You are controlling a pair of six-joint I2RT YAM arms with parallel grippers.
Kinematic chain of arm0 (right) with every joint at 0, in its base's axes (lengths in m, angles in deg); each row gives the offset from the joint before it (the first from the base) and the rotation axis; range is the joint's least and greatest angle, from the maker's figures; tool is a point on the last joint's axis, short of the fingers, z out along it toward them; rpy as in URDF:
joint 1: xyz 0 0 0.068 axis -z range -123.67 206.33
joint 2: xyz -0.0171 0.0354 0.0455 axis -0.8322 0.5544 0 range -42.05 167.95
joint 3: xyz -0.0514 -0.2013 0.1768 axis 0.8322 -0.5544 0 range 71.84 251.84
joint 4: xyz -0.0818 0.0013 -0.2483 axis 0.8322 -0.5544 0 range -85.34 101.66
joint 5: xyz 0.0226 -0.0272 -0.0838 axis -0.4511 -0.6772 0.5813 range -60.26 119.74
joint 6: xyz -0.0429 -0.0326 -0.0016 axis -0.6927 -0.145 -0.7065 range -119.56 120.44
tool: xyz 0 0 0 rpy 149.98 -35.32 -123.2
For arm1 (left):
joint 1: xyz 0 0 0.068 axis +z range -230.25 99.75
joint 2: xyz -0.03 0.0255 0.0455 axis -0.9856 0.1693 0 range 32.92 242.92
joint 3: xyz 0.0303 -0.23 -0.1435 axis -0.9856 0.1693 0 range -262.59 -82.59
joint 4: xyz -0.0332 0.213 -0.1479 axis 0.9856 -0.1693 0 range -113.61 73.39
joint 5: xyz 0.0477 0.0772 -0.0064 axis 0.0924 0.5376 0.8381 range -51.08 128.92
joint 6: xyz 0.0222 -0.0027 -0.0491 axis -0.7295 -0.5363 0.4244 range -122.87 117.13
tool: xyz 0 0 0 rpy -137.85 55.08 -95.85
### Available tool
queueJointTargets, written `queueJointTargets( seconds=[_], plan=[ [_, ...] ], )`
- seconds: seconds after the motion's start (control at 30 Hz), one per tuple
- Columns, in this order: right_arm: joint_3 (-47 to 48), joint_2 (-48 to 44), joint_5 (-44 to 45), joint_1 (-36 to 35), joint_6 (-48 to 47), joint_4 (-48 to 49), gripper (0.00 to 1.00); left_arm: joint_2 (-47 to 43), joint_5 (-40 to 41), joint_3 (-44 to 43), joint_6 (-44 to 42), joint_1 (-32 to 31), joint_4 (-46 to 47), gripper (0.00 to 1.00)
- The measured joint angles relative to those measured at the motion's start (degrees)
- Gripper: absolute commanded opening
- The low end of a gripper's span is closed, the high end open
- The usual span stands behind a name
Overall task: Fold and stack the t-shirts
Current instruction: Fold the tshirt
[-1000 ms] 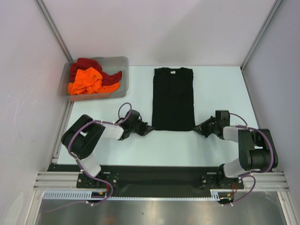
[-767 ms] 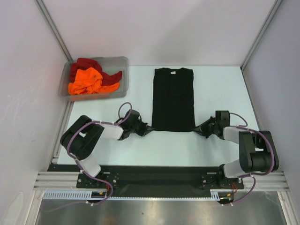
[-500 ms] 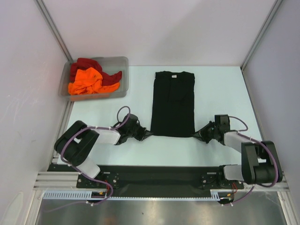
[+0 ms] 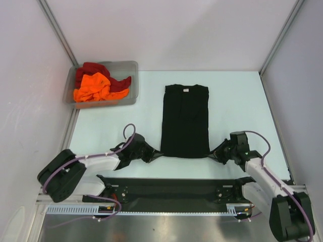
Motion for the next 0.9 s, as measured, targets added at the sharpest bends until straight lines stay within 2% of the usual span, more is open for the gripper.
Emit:
queueJointTargets(
  seconds=[0.27,0.5,0.63,0.73,0.9],
  plan=[
    [-1.5,-16.6,6.0,-12.4,5.6,-12.7,0.0,-16.1,2.2,6.7,1.6,-5.2,-6.7,0.0],
    [-0.1,-28.2,11.1,-23.2,11.6,-25.0,0.0,-31.8,6.6,7.9,3.7,-11.8,-16.2,0.0],
    [1.6,-30.8,13.3,-27.1,14.6,-29.9,0.0,-37.4,8.7,7.8,4.1,-13.6,-20.6,0.0],
    [4.6,-30.6,14.4,-28.3,15.8,-31.6,0.0,-38.3,9.7,6.5,3.4,-14.1,-24.1,0.01],
    [13.2,-22.8,16.6,-28.3,14.4,-31.8,0.0,-35.9,12.7,-0.8,-0.4,-13.9,-28.6,0.0]
  ],
)
